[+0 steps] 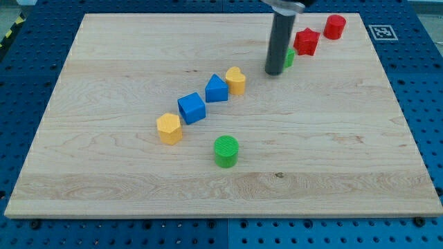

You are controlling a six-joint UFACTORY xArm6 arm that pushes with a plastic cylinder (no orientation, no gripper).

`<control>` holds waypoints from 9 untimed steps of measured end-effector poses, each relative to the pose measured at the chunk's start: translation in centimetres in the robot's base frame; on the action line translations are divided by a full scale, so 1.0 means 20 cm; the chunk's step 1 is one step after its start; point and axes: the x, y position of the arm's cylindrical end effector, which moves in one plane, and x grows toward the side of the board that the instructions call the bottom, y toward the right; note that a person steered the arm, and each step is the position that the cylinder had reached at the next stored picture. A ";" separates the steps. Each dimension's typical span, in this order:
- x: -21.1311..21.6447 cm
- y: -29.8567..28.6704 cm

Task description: Slide the green star towards the bottom center

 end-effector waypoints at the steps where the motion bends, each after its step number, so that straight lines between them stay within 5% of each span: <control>1: -0.09 -0.06; 3: -0.35 -0.07; 9: -0.25 0.26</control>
